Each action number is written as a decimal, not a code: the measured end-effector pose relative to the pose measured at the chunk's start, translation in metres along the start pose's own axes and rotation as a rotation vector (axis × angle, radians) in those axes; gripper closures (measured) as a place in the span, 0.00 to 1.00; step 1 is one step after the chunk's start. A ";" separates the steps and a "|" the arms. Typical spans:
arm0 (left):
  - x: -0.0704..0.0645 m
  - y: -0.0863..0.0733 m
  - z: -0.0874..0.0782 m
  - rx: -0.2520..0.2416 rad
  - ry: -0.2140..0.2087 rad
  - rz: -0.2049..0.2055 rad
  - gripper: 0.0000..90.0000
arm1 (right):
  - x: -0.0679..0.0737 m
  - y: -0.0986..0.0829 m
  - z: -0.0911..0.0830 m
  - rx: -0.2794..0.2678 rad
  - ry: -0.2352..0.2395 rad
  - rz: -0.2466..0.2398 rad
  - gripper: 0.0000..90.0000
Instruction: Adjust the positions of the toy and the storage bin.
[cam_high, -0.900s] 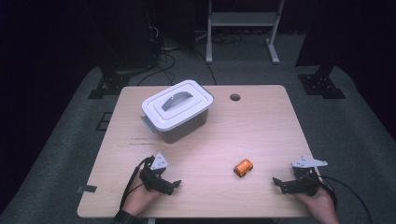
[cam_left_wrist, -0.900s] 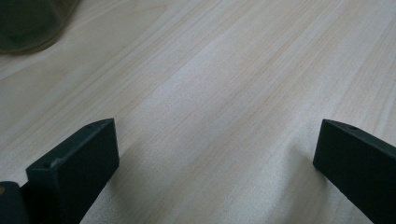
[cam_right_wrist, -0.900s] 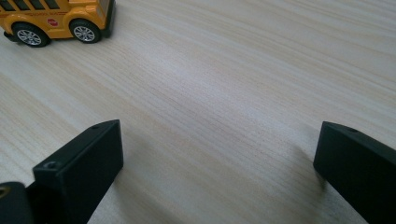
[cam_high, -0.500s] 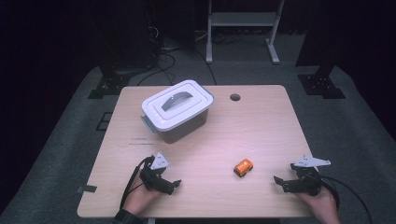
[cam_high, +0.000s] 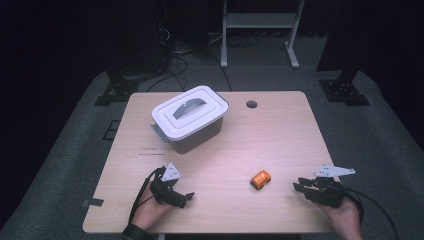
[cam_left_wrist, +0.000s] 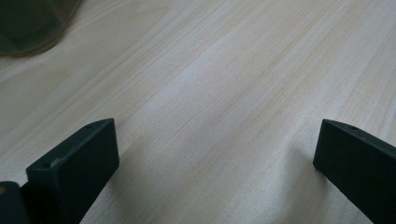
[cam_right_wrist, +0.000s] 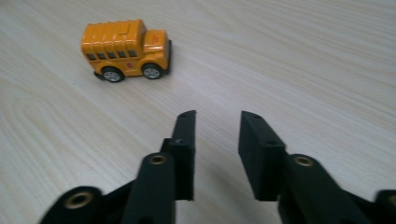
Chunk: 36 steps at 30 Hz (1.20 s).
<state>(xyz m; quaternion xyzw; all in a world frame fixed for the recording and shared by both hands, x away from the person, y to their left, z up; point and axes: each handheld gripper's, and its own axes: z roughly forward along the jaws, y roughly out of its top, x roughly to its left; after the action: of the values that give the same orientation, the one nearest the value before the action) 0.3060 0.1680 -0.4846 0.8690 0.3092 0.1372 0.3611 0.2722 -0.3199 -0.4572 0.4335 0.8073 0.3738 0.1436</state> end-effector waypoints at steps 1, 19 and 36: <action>0.000 0.000 0.000 0.000 0.000 0.000 0.00 | 0.001 0.001 0.001 0.008 0.009 -0.003 0.87; 0.000 0.000 0.000 0.000 0.000 0.000 0.00 | 0.022 0.025 0.023 0.064 0.074 -0.028 1.00; 0.000 0.000 0.000 0.000 0.002 -0.001 0.00 | 0.037 0.040 0.055 0.146 0.108 -0.074 1.00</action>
<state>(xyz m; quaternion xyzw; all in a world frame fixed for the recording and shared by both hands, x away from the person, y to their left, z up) 0.3058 0.1678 -0.4846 0.8687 0.3102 0.1377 0.3608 0.3047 -0.2503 -0.4621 0.3919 0.8544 0.3313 0.0815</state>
